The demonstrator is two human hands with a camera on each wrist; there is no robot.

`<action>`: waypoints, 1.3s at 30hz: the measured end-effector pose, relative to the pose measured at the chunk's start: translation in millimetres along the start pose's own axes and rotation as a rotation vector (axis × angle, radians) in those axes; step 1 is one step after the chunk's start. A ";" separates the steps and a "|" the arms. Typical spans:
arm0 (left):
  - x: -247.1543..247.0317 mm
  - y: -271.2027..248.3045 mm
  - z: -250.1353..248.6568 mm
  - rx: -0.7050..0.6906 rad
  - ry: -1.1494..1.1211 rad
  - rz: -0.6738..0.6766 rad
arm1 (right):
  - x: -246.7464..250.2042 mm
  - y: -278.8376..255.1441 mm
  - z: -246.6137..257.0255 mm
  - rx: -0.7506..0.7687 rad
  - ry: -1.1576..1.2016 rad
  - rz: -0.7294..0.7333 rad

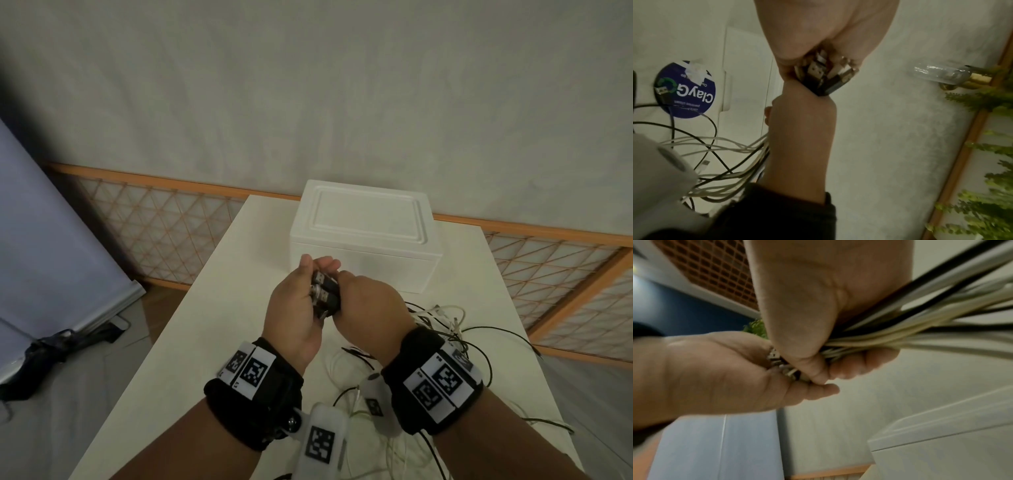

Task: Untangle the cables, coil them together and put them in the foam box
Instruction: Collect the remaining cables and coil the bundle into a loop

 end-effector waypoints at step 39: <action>11.0 0.0 -3.1 0.021 -0.030 -0.117 | 0.4 6.7 28.7 0.000 -0.218 -0.001</action>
Point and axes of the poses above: each hand's wrist, its own y-axis towards the middle knuckle, its own x-axis out of the back of the hand, z = x × y, the point moved 7 cm from there along y, towards the middle knuckle, and after that the axes turned 11 degrees about z, right-handed, at the moved point
